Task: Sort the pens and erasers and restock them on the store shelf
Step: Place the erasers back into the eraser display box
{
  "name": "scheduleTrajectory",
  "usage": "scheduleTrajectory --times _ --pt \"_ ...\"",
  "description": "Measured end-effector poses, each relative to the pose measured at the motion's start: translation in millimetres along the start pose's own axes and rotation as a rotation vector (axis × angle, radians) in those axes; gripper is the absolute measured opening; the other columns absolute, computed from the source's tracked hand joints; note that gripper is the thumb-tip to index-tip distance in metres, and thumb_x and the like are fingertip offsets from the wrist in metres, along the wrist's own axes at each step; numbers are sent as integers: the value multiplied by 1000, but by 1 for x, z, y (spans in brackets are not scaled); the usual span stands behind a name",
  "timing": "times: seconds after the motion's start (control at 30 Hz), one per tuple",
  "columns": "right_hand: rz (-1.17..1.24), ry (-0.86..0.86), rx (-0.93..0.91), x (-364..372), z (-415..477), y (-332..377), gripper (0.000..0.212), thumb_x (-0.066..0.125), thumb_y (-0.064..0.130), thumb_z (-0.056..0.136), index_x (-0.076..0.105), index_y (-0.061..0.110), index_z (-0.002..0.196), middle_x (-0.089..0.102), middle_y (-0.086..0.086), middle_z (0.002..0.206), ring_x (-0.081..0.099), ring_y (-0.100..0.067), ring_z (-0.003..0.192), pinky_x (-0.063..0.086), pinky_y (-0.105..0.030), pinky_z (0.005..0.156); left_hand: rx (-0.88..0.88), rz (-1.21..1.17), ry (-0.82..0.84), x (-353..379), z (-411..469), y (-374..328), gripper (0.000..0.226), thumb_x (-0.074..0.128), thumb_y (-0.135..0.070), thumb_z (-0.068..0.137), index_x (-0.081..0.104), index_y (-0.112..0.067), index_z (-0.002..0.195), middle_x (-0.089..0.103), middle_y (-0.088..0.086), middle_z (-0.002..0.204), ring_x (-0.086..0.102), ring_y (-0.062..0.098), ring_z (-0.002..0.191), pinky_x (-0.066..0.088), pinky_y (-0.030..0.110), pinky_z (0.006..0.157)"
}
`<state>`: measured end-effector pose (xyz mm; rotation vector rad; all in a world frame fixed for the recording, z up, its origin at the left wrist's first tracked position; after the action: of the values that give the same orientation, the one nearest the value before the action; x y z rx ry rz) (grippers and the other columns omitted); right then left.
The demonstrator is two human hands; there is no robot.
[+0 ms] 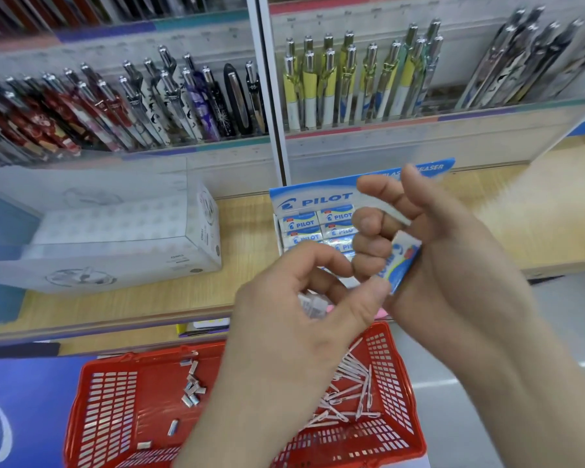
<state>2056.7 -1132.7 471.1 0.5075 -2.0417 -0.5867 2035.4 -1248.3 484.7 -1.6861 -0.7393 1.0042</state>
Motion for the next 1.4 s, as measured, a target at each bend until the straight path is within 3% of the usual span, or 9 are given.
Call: scheduleTrajectory --times 0.27,0.4,0.53,0.67,0.8,0.93,1.07,1.23,1.4 --pt "57 -60 -26 -5 -8 -13 31 56 35 82 66 10 98 45 -4 67 34 -13 54 37 -24 49 168 318 -121 -6 -8 -3 39 67 -64 55 65 -37 83 65 -20 71 60 -4 65 39 5 58" --pt "31 -20 8 0 -12 -15 34 59 32 74 68 13 101 46 -3 71 35 -13 58 35 -24 50 216 367 -138 -5 -12 -7 29 68 -57 63 65 -31 74 62 -15 66 57 -2 61 38 8 54" --pt "-3 40 20 0 -17 -21 45 70 17 70 64 17 115 63 -10 87 59 -18 72 48 -31 64 207 271 -261 -13 -15 -9 17 75 -38 63 63 -26 63 59 -14 61 53 -1 52 34 2 50" --pt "-272 42 -13 -7 -20 -30 40 69 10 68 65 6 108 65 -29 107 67 -34 82 57 -40 74 303 398 -344 -20 -17 -15 15 75 -33 67 62 -25 65 57 -12 62 54 -1 60 35 3 55" --pt "-594 69 -47 -11 -21 -23 24 68 21 78 73 16 102 63 -29 104 65 -43 90 57 -36 77 237 282 -239 -26 -18 -5 18 77 -41 64 67 -29 73 62 -14 69 55 -2 59 37 3 55" --pt "-863 220 36 -5 -22 -14 29 68 33 74 74 29 102 70 -5 74 63 -13 71 47 -21 65 161 116 -76 -35 -14 3 36 71 -30 71 67 -44 103 64 -17 88 52 0 58 44 10 56" --pt "-918 250 7 0 -15 -7 29 81 34 68 73 25 95 73 -9 76 64 -20 68 47 -28 64 114 108 -21 -40 -11 3 26 82 -33 63 74 -37 89 63 -21 69 53 -4 56 37 2 55" --pt "-1000 164 -115 -4 -10 3 30 77 31 58 75 25 87 72 -13 87 69 -35 80 54 -51 80 -13 0 -87 -42 -6 17 23 73 -40 56 75 -28 75 63 -16 58 47 -4 48 36 6 49" --pt "-1410 29 -242 -9 2 5 13 75 24 77 74 32 87 71 5 77 67 -9 74 55 -33 76 12 170 -107 -44 5 34 10 69 -30 79 71 -34 87 66 -15 78 58 0 72 39 5 67"
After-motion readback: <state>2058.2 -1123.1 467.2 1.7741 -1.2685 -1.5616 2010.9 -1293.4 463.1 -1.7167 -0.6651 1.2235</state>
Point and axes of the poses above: each hand's wrist, its own z-axis towards the middle knuckle, its own x-axis out of the palm, y = z × x, the point moved 7 cm from there along z, towards the middle knuckle
